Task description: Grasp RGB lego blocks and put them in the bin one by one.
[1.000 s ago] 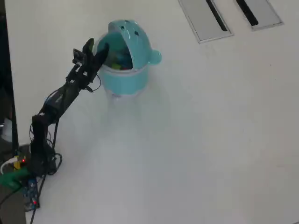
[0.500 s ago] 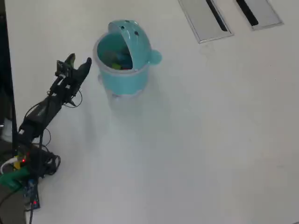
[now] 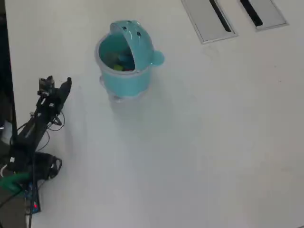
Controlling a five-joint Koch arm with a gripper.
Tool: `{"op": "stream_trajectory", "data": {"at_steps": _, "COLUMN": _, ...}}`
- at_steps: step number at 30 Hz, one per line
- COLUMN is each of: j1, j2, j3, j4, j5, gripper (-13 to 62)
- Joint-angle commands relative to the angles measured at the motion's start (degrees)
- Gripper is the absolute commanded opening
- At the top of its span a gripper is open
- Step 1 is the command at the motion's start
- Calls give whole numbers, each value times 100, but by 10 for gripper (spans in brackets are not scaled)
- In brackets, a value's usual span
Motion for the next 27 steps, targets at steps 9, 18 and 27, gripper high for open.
{"op": "stream_trajectory", "data": {"at_steps": 9, "j1": -334, "j2": 686, "j3": 290, "j4": 88, "j5": -141, "gripper": 332}}
{"op": "stream_trajectory", "data": {"at_steps": 18, "j1": -510, "j2": 659, "j3": 703, "j4": 88, "j5": -896, "gripper": 331}}
{"op": "stream_trajectory", "data": {"at_steps": 27, "j1": -773, "j2": 334, "j3": 809, "j4": 211, "j5": -1661, "gripper": 330}}
